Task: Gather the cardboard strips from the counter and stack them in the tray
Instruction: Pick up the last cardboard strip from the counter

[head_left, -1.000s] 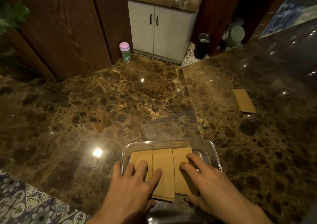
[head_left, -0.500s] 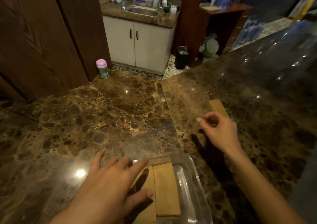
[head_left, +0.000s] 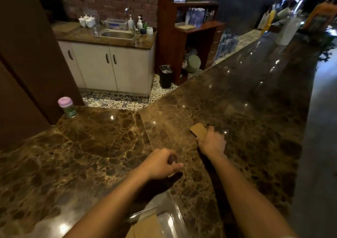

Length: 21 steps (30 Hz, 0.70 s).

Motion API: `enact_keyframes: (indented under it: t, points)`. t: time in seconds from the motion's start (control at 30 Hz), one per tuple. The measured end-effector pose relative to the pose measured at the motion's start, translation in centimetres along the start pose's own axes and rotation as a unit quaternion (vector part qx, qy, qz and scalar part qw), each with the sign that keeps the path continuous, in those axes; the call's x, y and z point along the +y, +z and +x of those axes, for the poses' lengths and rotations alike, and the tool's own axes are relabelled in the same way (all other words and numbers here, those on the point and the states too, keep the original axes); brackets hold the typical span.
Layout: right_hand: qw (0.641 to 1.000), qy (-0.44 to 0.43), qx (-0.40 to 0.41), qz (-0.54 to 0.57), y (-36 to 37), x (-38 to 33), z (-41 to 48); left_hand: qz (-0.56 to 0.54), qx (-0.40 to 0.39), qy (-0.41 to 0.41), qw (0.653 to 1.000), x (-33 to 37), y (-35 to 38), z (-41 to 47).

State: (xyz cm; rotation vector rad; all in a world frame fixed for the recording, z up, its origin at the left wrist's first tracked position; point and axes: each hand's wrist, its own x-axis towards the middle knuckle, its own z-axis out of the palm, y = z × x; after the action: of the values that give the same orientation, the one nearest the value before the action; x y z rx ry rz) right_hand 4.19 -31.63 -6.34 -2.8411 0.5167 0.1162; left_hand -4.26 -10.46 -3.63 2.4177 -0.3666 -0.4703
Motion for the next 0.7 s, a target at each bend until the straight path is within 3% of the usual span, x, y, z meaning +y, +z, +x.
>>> enact_keyframes:
  t: [0.17,0.27,0.37,0.47,0.6,0.7]
  points:
    - [0.998,-0.005,-0.059,-0.022,-0.3,-0.4,0.7,-0.122,0.018,-0.037,0.992,-0.1,1.8,3.5]
    - [0.987,-0.017,-0.110,0.113,-1.3,-0.4,-0.1,-0.288,0.062,-0.072,0.953,0.3,2.0,4.3]
    - [0.900,-0.041,-0.211,0.379,-3.2,-0.7,-3.9,-0.469,0.104,-0.102,0.871,1.7,1.3,3.9]
    - [0.808,-0.074,-0.265,0.521,-4.6,-0.7,-7.5,-0.554,0.085,-0.071,0.825,3.3,-0.2,2.3]
    - [0.758,-0.115,-0.279,0.578,-5.8,-0.1,-10.4,-0.582,0.093,0.008,0.808,5.1,-1.7,-0.4]
    - [0.766,-0.177,-0.284,0.549,-7.2,0.4,-12.5,-0.561,0.106,0.038,0.820,5.5,-2.7,-2.0]
